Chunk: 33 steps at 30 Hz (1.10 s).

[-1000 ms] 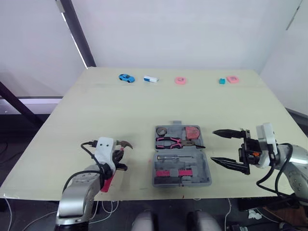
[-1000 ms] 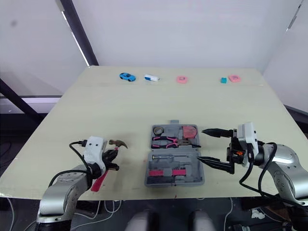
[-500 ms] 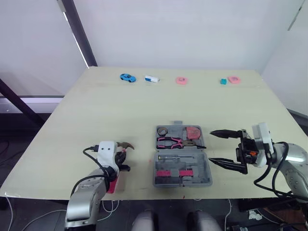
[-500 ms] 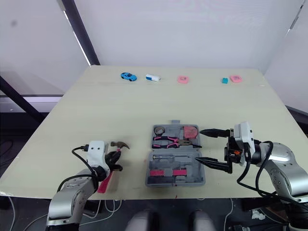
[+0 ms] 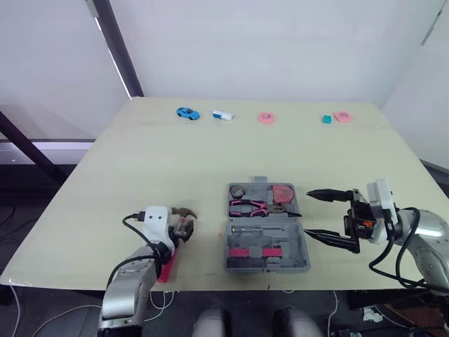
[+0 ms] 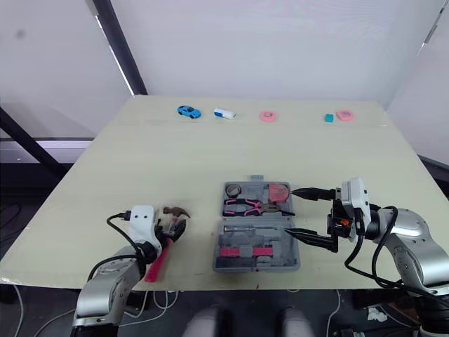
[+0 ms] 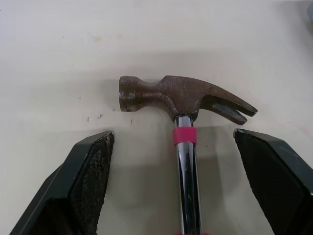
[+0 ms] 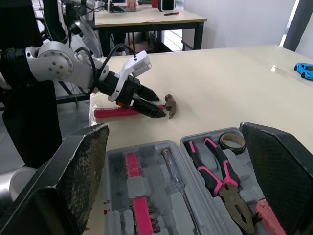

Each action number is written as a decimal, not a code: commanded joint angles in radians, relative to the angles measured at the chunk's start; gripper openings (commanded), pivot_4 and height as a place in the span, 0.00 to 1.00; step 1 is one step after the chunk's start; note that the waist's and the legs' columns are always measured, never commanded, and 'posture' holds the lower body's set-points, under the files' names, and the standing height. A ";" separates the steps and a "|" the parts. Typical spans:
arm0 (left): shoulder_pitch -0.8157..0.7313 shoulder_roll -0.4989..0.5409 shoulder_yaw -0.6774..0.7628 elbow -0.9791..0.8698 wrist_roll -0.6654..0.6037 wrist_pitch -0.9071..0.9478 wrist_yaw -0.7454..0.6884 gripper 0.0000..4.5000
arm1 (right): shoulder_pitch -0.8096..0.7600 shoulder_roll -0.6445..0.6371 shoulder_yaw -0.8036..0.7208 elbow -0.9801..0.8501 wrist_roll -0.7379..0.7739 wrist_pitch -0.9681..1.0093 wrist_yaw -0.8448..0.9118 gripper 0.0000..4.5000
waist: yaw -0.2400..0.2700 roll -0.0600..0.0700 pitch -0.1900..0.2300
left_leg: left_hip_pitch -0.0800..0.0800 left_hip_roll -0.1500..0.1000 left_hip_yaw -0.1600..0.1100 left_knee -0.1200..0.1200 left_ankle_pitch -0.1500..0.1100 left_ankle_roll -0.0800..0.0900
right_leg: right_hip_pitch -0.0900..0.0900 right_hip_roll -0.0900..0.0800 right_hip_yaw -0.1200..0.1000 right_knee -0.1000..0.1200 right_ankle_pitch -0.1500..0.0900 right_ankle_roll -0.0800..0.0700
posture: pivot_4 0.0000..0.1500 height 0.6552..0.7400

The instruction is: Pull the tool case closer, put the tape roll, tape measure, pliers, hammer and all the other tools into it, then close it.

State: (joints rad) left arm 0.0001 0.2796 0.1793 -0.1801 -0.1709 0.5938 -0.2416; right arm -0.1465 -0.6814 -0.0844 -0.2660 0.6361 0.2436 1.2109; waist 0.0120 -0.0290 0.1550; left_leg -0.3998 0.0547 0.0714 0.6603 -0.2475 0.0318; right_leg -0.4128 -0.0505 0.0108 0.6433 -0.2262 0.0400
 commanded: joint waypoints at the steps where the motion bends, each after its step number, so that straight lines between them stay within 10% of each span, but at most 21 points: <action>1: -0.009 0.011 -0.018 0.022 0.012 -0.035 -0.010 0.62 | -0.008 0.000 -0.023 -0.013 0.006 -0.019 0.000 1.00 | 0.001 0.000 0.000 | 0.000 0.000 0.000 0.000 0.000 0.000 | 0.000 0.000 0.000 0.000 0.000 0.000 | 1.00 0.99; 7: -0.026 0.012 -0.026 0.048 0.010 -0.051 -0.023 0.02 | -0.006 0.002 -0.020 -0.015 0.003 -0.025 -0.005 1.00 | 0.001 0.001 0.000 | 0.000 0.000 0.000 0.000 0.000 0.000 | 0.000 0.000 0.000 0.000 0.000 0.000 | 1.00 0.99; 21: -0.036 0.048 -0.023 0.031 -0.021 -0.086 -0.103 0.01 | 0.001 0.003 -0.016 -0.026 0.012 -0.018 -0.005 1.00 | 0.001 0.002 -0.001 | 0.000 0.000 0.000 0.000 0.000 0.000 | 0.000 0.000 0.000 0.000 0.000 0.000 | 1.00 0.99; 33: -0.187 0.437 -0.142 -0.007 -0.116 -0.111 -0.644 0.01 | -0.029 0.012 -0.007 0.018 0.005 -0.030 0.029 1.00 | 0.004 0.000 0.002 | -0.001 0.001 0.000 0.000 0.000 0.000 | -0.001 -0.001 -0.002 0.000 0.000 0.000 | 1.00 0.99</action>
State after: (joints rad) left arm -0.1449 0.6947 0.0548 -0.1556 -0.2632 0.5129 -0.8192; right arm -0.1639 -0.6688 -0.0801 -0.2384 0.6347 0.2326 1.2299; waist 0.0161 -0.0287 0.1568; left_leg -0.4007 0.0563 0.0714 0.6604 -0.2475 0.0316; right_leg -0.4136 -0.0528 0.0089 0.6430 -0.2262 0.0398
